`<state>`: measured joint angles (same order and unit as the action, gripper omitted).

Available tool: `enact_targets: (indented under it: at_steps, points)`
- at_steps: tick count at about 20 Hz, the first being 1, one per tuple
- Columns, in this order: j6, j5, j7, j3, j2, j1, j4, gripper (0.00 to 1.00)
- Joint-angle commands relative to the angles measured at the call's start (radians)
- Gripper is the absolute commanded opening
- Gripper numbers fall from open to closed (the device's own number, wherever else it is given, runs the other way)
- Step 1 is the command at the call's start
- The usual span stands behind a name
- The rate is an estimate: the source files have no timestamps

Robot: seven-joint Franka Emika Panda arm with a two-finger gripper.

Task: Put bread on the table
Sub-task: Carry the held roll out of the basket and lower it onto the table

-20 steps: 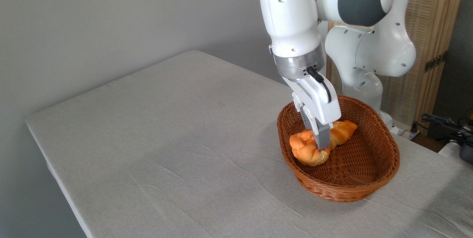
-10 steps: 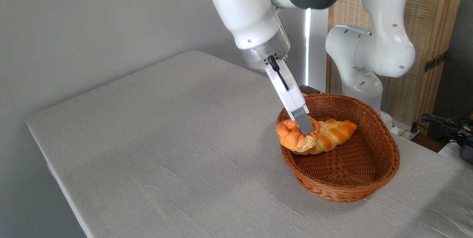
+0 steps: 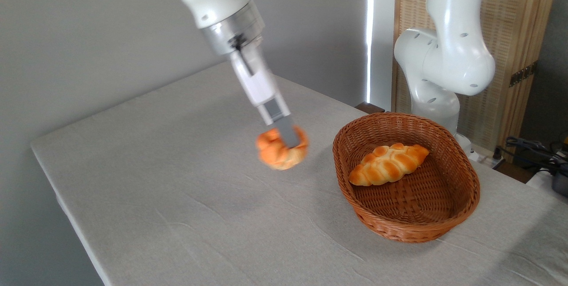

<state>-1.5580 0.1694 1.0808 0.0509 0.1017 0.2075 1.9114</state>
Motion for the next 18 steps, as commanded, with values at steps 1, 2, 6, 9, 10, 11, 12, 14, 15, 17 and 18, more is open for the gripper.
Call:
enact_targets:
  at_steps: [1, 2, 6, 9, 10, 11, 12, 14, 15, 17, 18]
  points:
    - [-0.182, -0.149, -0.181, 0.009, -0.095, 0.038, -0.038, 0.19]
    - [-0.25, -0.18, -0.22, 0.009, -0.108, 0.039, -0.037, 0.22]
    - [-0.381, -0.211, -0.265, -0.045, -0.19, 0.05, -0.032, 0.56]
    - [-0.412, -0.211, -0.329, -0.065, -0.22, 0.056, -0.031, 1.0]
    - [-0.412, -0.211, -0.329, -0.069, -0.224, 0.058, -0.031, 1.0]
    - [-0.412, -0.211, -0.329, -0.069, -0.224, 0.058, -0.031, 1.0]
    - [-0.412, -0.211, -0.331, -0.069, -0.223, 0.056, -0.031, 1.0]
    - [-0.412, -0.211, -0.331, -0.069, -0.224, 0.056, -0.031, 1.0]
    - [-0.412, -0.211, -0.331, -0.069, -0.223, 0.056, -0.032, 1.0]
    - [-0.412, -0.212, -0.331, -0.069, -0.221, 0.056, -0.032, 1.0]
    - [-0.412, -0.212, -0.332, -0.069, -0.22, 0.056, -0.032, 1.0]
